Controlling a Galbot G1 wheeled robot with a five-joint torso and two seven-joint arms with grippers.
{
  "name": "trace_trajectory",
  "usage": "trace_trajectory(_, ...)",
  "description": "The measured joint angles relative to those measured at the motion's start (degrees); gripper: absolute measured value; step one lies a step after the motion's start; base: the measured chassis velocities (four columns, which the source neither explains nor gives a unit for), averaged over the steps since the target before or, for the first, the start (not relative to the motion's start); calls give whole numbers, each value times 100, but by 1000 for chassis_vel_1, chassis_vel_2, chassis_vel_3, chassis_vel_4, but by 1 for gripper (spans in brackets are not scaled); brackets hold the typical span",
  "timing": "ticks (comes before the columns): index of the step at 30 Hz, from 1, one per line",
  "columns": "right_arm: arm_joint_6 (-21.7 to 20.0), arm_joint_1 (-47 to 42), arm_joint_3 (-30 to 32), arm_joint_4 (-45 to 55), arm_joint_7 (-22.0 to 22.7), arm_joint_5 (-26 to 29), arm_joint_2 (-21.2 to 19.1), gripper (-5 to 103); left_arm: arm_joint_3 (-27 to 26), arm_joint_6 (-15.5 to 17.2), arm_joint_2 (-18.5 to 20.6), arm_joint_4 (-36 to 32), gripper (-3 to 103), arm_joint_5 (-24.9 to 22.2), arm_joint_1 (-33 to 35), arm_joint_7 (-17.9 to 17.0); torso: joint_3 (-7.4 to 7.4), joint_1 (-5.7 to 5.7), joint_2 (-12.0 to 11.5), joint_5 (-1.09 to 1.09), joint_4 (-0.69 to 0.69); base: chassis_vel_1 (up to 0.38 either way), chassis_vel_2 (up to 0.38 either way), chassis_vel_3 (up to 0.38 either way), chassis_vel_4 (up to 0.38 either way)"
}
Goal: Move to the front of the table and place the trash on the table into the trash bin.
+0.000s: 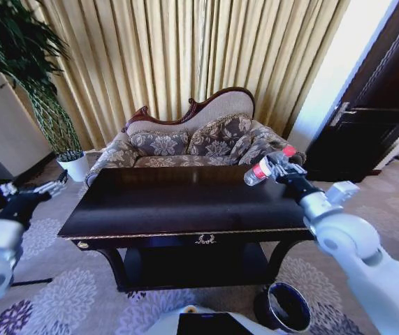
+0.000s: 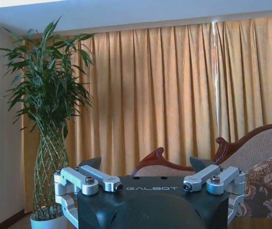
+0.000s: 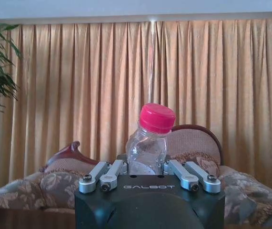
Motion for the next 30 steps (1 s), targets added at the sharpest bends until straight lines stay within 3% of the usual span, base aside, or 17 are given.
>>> trace_trajectory(6, -50, -494, 227, 293, -24, -135, 167, 28, -53, 48, -81, -73, 100, 108, 19, 76, 1, 0, 0, -1, -2, 0, 0, 0, 0)
trace_trajectory(16, -66, -667, 39, 278, -43, -540, 376, 28, 285, 204, -96, -95, 100, 339, -61, 208, 2, 3, -2, -1, 0, 11, -14, -18, 11)
trace_trajectory(30, -9, -968, 169, 267, -190, -602, 409, 28, 564, 250, -116, -253, 100, 346, -82, 342, 0, -1, 0, -1, -1, 152, -158, -158, 154)
